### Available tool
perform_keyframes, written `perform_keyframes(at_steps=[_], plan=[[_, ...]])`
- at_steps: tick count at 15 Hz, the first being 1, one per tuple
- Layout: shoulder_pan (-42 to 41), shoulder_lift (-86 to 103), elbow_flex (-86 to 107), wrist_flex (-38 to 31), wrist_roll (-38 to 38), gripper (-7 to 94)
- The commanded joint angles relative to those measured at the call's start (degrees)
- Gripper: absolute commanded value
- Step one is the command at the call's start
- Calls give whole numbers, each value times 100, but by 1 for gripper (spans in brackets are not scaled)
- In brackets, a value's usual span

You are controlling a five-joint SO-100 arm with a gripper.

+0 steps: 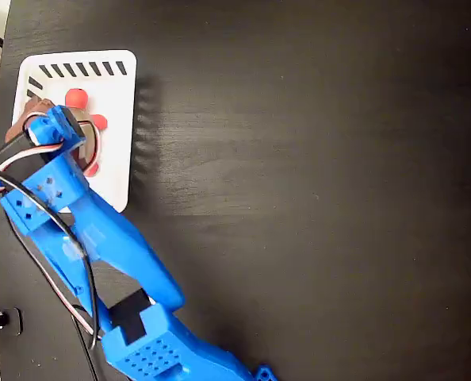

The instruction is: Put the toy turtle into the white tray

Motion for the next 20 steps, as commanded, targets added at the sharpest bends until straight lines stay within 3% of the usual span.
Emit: perform_keyframes(at_steps=[1, 2, 9, 13, 20], plan=[[105, 1538, 290, 114, 141, 4], [211, 1898, 545, 114, 176, 0], [1257, 6188, 3762, -308, 738, 0], [2329, 8692, 6609, -1239, 712, 0], [3111, 12296, 11804, -2777, 624, 0]])
